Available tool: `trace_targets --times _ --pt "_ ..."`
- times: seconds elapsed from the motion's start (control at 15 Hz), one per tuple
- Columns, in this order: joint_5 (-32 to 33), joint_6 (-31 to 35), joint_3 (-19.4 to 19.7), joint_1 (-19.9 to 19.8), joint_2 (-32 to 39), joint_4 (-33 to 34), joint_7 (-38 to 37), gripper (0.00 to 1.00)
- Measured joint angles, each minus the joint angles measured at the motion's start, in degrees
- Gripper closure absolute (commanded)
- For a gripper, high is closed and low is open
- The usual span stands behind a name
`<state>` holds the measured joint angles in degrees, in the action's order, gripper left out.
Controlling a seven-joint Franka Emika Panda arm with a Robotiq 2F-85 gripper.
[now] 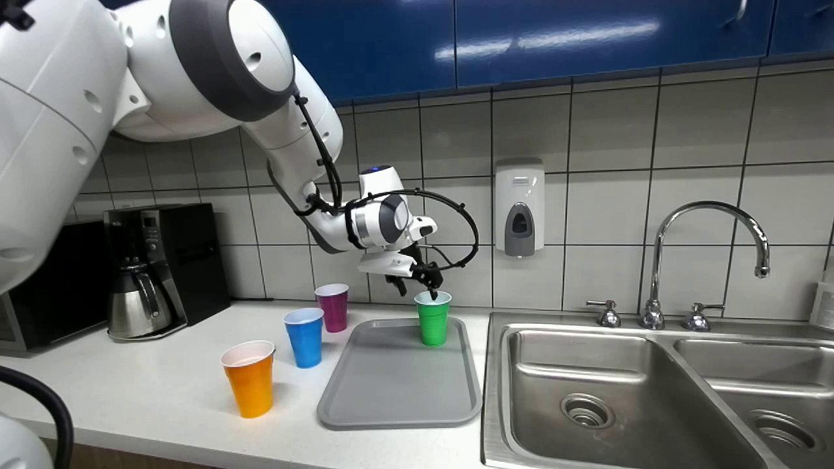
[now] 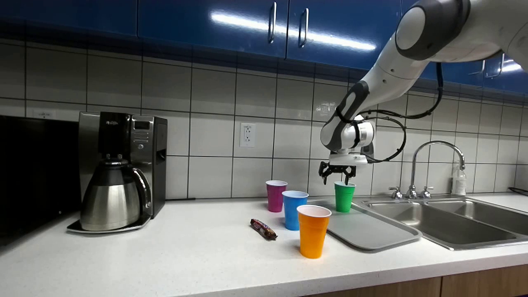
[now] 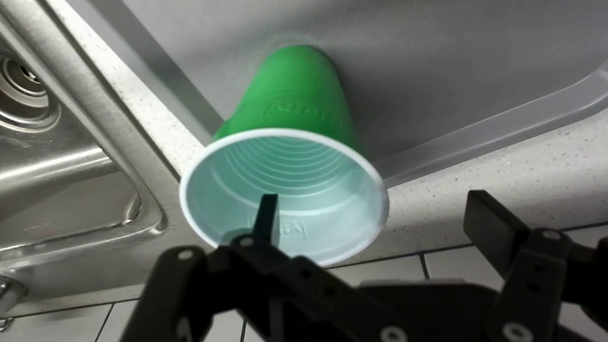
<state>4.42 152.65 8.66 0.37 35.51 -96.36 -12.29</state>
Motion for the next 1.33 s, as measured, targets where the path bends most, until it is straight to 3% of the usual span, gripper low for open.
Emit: trace_targets --times 0.2,0.33,0.93,1.0,1.33 --pt "0.0 0.0 0.0 0.0 1.6 1.8 0.0 0.0" --pt "0.0 0.0 0.0 0.0 2.6 2.7 0.0 0.26" --pt "0.0 0.0 0.0 0.0 4.4 4.7 0.0 0.95" --pt "0.0 0.0 0.0 0.0 4.5 4.8 0.0 1.0" --pt "0.0 0.0 0.1 0.0 4.5 5.5 0.0 0.99"
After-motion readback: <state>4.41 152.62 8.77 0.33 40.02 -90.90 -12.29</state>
